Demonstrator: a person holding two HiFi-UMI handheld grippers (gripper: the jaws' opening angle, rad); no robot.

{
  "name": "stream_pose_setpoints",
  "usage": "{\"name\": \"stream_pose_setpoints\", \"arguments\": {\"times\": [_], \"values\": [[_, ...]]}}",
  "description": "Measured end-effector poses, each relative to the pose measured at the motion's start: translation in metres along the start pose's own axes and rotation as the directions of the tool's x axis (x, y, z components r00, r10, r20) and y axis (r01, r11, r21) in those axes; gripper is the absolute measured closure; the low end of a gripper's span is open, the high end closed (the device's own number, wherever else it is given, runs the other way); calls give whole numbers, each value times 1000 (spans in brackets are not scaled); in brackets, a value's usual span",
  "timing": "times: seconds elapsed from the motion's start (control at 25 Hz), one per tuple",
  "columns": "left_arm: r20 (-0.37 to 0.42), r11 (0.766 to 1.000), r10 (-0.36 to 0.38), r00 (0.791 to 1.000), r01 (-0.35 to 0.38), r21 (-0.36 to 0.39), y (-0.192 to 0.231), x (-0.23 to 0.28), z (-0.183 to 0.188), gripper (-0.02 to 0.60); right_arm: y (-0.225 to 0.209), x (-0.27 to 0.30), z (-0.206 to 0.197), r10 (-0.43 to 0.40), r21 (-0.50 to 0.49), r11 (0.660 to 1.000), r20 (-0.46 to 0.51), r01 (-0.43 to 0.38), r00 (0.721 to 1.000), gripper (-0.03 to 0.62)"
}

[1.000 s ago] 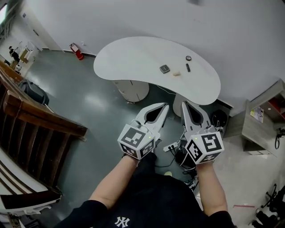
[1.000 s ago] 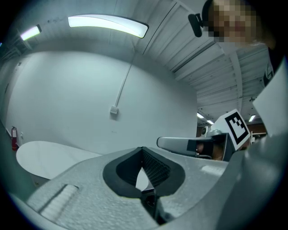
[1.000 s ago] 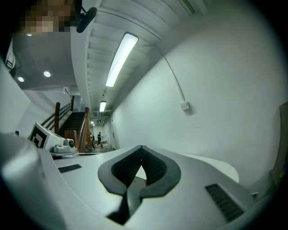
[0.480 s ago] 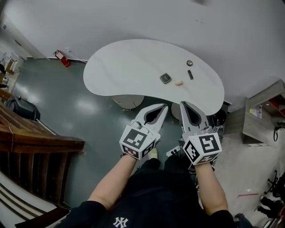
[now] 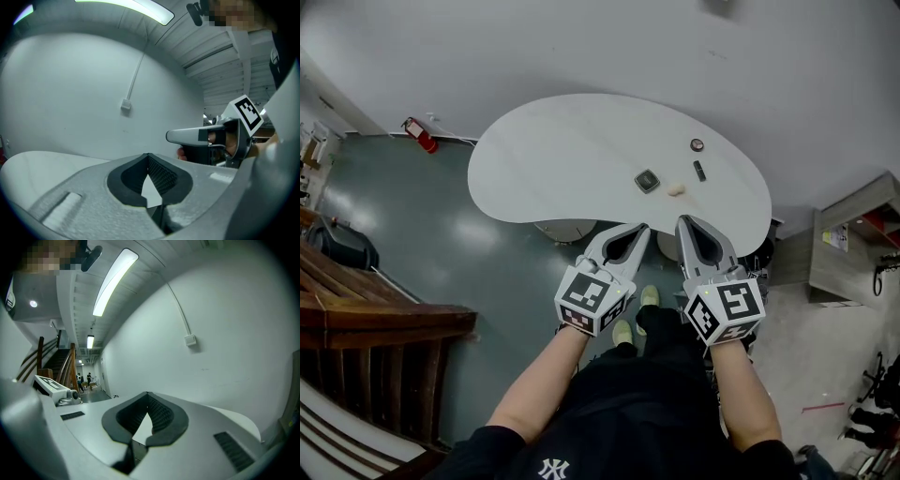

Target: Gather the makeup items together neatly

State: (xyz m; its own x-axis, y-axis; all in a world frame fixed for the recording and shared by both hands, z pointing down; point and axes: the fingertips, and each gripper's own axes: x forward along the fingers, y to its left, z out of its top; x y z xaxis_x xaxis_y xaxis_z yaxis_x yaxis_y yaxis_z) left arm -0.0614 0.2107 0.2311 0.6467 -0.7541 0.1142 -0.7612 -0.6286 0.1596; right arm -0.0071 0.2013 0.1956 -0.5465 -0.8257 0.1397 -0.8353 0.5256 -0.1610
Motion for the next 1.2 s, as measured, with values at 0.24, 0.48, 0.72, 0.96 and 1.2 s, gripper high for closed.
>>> {"name": "stream_pose_setpoints", "arguments": {"times": [0.24, 0.48, 0.72, 0.96, 1.2], "values": [[-26, 1000, 12, 1000, -12, 6, 25, 32, -10, 574, -25, 33, -10, 9, 13, 1000, -19, -9, 1000, 582], [-53, 999, 38, 998, -39, -14, 51, 83, -23, 574, -71, 71, -17, 24, 19, 1000, -47, -23, 999, 582], [-94, 999, 48, 994, -49, -10, 70, 137, -43, 574, -123, 114, -23, 68, 30, 997, -73, -66, 995, 582], [-155, 995, 96, 983, -95, 8, 99, 167, -68, 534, -144, 154, -37, 134, 42, 991, -105, -130, 985, 582], [-225, 995, 99, 969, -92, 43, 128, 187, -106, 441, -153, 181, -64, 156, 64, 987, -142, -148, 978, 582]]}}
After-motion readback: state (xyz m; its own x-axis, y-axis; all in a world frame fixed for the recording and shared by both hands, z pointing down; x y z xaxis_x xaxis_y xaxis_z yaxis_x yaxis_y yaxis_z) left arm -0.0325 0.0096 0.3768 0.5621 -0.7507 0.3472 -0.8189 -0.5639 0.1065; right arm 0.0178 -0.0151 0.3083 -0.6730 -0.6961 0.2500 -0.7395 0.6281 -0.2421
